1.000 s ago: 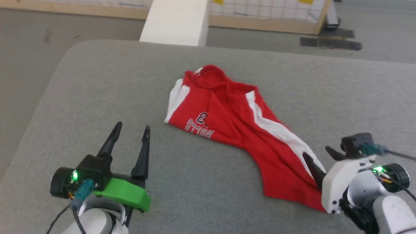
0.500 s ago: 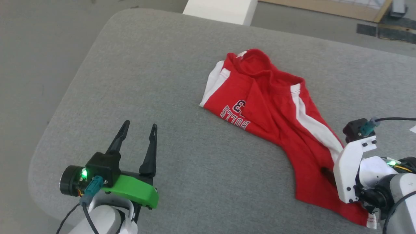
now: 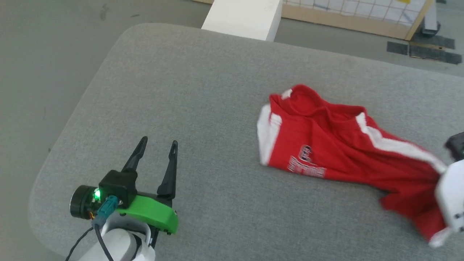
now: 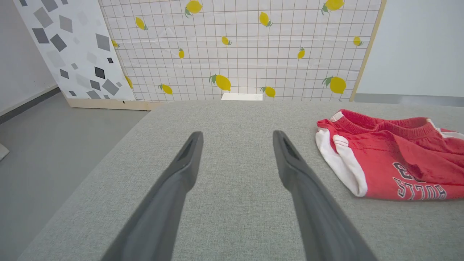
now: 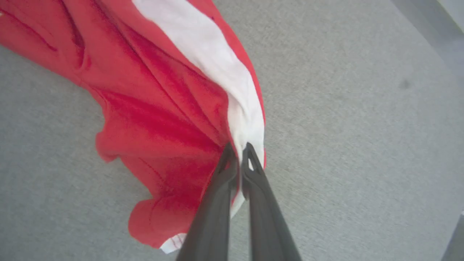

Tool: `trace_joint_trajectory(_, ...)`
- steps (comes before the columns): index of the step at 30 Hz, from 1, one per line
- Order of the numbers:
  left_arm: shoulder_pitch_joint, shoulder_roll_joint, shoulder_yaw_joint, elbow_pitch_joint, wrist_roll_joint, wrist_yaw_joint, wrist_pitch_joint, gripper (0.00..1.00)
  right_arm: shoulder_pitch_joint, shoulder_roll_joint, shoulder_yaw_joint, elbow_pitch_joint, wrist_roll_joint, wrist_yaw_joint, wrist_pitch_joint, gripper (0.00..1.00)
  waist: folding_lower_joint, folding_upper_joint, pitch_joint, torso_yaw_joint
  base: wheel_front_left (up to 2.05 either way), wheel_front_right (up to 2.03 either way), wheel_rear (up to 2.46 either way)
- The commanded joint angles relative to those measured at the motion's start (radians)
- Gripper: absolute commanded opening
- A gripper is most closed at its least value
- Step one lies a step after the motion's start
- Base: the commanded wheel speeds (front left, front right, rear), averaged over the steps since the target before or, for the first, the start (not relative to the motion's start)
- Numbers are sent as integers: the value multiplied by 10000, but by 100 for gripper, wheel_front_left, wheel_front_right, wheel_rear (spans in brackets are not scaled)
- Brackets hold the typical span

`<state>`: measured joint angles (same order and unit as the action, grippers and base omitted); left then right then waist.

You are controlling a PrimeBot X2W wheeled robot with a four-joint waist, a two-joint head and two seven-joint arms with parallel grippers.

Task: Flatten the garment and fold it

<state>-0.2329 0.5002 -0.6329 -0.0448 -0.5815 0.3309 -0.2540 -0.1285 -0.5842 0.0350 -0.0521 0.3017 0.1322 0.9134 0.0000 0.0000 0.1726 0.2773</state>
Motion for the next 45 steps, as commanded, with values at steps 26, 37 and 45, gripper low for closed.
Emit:
trace_joint_trajectory(26, -774, -784, -126, 406, 309, -510, -74, 100, -5784, -1613, 4159, 6535, 249, -15, -5554, 100, 0, 0, 679, 554, 0, 0, 0)
trace_joint_trajectory(37, -732, -641, 427, 442, -324, -434, 185, 100, -5465, -295, 3325, 6458, 1522, -15, -8252, 100, 0, 0, -420, -690, 0, 0, 0)
trace_joint_trajectory(45, -544, -400, 321, 449, -756, -529, 1033, 100, -3592, 557, 1678, 4896, 1786, -15, -9666, 100, 0, 0, -727, -1403, 0, 0, 0)
